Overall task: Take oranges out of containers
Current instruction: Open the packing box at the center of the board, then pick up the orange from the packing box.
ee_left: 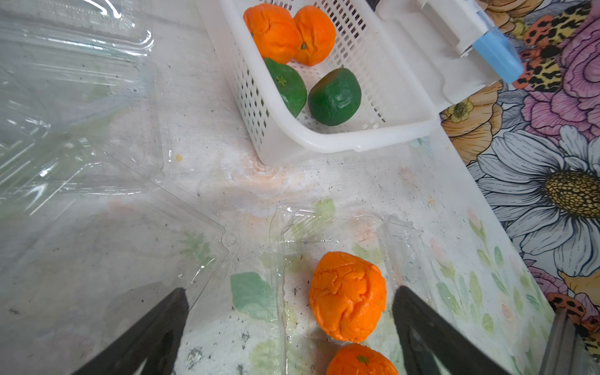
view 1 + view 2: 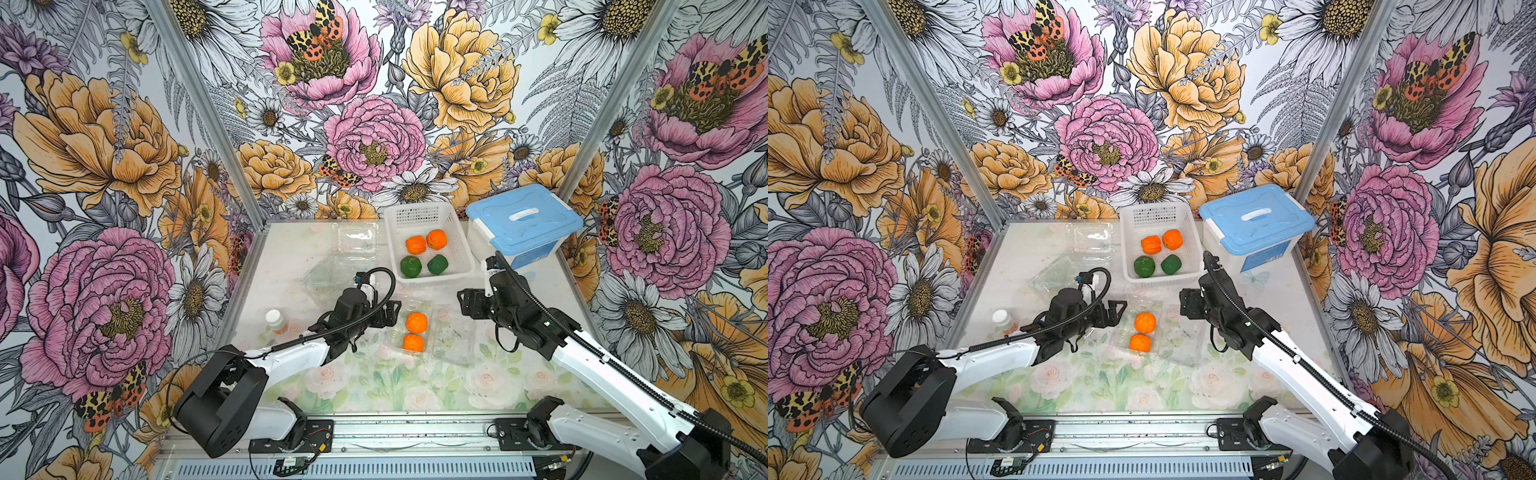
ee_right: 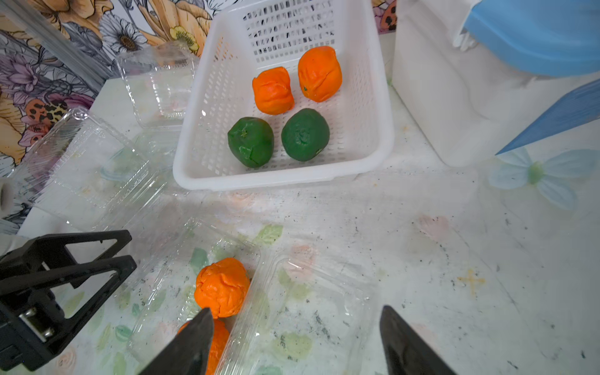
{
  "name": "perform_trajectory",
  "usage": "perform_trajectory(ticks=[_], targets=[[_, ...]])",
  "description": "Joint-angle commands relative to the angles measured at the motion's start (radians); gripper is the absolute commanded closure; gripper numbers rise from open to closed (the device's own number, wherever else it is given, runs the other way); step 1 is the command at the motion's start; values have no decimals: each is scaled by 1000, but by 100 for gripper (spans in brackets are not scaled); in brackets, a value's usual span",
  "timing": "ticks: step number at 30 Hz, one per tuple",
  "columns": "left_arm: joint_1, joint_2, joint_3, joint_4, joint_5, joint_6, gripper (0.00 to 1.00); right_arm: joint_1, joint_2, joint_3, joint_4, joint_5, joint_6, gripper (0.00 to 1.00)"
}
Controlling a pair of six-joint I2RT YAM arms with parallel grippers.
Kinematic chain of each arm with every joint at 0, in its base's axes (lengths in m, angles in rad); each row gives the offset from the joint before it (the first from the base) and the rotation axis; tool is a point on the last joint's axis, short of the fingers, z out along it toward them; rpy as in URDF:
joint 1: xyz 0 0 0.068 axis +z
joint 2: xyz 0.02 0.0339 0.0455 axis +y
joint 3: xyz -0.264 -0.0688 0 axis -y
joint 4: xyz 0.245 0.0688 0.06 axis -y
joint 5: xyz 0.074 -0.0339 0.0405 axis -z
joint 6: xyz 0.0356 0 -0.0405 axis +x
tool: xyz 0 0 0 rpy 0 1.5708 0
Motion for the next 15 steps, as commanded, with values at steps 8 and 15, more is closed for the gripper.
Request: perform_trajectory(ticks=[8,15], targets=[[15,-148,-119,168,25,29,1,159,265,69,129,-41,56,24],[27,-246,-182,166,-86,42,1,187,422,105,212,-78,88,26]])
